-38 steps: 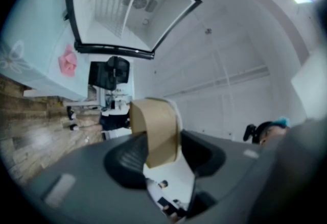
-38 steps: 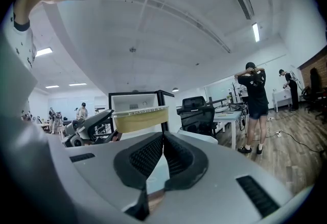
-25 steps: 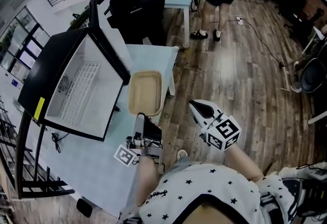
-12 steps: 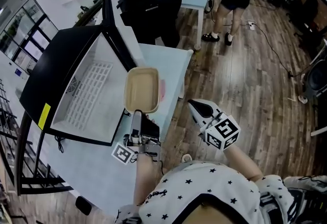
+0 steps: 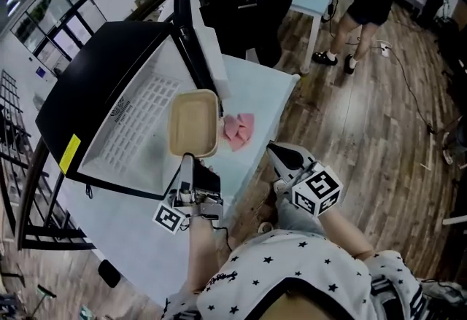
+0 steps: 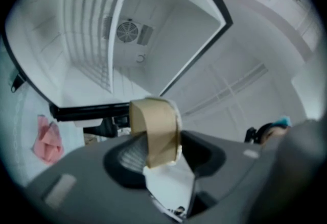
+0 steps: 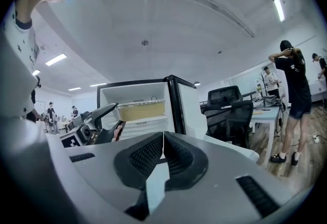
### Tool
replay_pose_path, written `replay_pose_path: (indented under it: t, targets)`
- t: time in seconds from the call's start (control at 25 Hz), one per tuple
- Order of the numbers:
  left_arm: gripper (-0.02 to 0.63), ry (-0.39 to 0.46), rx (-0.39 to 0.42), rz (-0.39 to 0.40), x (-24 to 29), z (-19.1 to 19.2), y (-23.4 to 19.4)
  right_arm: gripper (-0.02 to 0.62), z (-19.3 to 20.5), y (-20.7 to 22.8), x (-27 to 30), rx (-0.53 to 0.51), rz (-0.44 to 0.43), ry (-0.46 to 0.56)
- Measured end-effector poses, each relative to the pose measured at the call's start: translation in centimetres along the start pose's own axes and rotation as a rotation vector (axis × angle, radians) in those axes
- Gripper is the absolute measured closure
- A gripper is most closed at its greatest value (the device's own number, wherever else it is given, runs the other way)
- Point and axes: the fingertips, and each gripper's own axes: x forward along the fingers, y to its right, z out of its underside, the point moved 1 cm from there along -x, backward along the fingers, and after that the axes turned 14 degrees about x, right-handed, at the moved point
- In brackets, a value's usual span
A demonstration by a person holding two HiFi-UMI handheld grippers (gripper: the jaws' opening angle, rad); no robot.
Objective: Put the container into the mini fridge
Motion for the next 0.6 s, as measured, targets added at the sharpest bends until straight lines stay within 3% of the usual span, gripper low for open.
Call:
replay_pose_path:
  t: [0.6]
  targets:
    - [0.405,0.267,0.186,-0.166,0.4,-3.9,-3.0,0.574,-3.0,2.6,9.8,-0.038,-0.309,-0.105]
